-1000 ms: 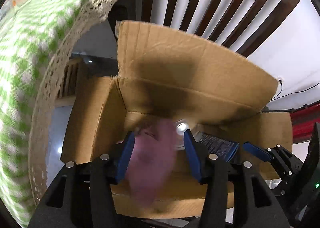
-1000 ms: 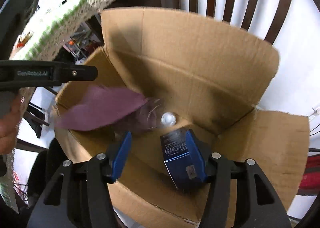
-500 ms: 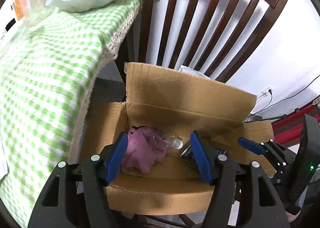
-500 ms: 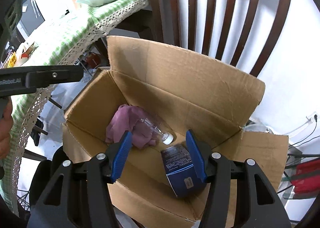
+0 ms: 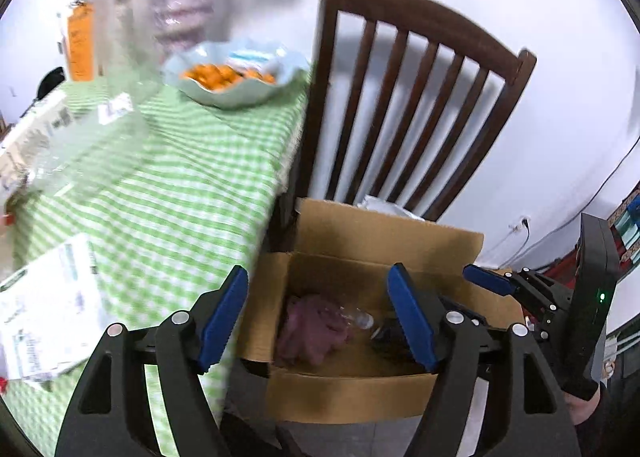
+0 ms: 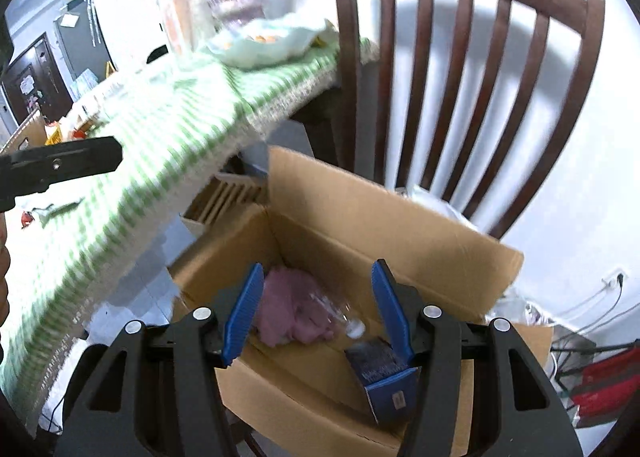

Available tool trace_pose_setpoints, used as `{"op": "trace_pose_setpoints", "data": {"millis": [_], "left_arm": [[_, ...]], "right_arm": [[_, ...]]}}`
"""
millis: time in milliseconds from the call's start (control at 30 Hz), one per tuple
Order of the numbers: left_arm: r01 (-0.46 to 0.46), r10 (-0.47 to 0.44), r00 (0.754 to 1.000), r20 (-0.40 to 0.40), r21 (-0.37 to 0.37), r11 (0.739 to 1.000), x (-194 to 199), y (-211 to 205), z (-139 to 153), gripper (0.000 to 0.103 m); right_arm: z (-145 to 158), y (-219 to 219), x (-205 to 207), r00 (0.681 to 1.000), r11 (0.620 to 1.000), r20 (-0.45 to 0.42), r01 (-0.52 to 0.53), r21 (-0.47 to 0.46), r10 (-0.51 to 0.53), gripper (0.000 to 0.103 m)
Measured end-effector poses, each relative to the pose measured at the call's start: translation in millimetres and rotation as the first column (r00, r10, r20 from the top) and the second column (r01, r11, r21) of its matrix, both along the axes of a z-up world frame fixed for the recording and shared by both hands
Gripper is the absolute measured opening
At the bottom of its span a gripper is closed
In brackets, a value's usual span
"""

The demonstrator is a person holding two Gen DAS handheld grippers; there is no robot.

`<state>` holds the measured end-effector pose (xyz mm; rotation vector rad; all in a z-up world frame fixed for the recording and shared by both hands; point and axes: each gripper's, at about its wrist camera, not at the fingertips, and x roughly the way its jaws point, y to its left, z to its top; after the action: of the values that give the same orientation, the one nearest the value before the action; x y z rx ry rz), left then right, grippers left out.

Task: Collect trash
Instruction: 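Grasp the yellow wrapper with left tool while right tool grasps paper leaflet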

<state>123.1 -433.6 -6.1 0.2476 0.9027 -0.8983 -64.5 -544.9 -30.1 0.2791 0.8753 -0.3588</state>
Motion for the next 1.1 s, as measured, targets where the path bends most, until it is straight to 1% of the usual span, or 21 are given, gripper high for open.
{"op": "trace_pose_setpoints", "data": {"millis": [100,233,367,433,500,633,767,800,900,1000,1033,1100], "left_arm": [[-0.045,0.045,0.999,0.006,-0.026,0.999,9,21,7,0.071],[-0.112,0.111,0.994,-0.021,-0.048,0.993,22,53,11,0.073],[-0.17,0.169,0.985,-0.029,-0.063,0.983,33,84,18,0.073],[-0.198,0.197,0.98,-0.028,-0.075,0.977,38,102,24,0.073],[-0.225,0.224,0.974,-0.019,-0.088,0.97,42,120,30,0.073],[-0.299,0.299,0.954,-0.015,-0.101,0.949,56,168,41,0.073],[-0.417,0.415,0.909,-0.044,-0.115,0.901,78,227,46,0.073],[-0.462,0.459,0.887,-0.053,-0.119,0.879,86,246,46,0.073],[-0.551,0.544,0.835,-0.084,-0.125,0.825,102,289,45,0.076],[-0.605,0.593,0.796,-0.118,-0.131,0.785,113,322,43,0.076],[-0.625,0.612,0.78,-0.129,-0.132,0.769,118,335,42,0.076],[-0.652,0.637,0.758,-0.139,-0.14,0.745,126,356,42,0.076]], "right_arm": [[12,10,9,0.999,1.0,0.037,-0.008,-0.016,0.009,0.055],[26,25,22,0.997,0.999,0.08,-0.02,-0.024,0.022,0.055],[37,42,35,0.991,0.998,0.118,-0.054,-0.029,0.057,0.055],[44,53,42,0.985,0.995,0.142,-0.089,-0.035,0.094,0.055],[50,65,47,0.977,0.991,0.163,-0.127,-0.051,0.134,0.059],[56,102,67,0.955,0.971,0.178,-0.225,-0.08,0.237,0.06],[56,141,90,0.928,0.941,0.165,-0.321,-0.104,0.335,0.061],[56,151,97,0.919,0.932,0.16,-0.345,-0.111,0.36,0.062],[56,185,115,0.887,0.897,0.144,-0.421,-0.134,0.438,0.062],[54,223,135,0.848,0.854,0.123,-0.496,-0.157,0.516,0.062],[52,234,141,0.84,0.843,0.111,-0.512,-0.166,0.532,0.062],[46,257,154,0.822,0.813,0.065,-0.545,-0.204,0.566,0.062]]}}
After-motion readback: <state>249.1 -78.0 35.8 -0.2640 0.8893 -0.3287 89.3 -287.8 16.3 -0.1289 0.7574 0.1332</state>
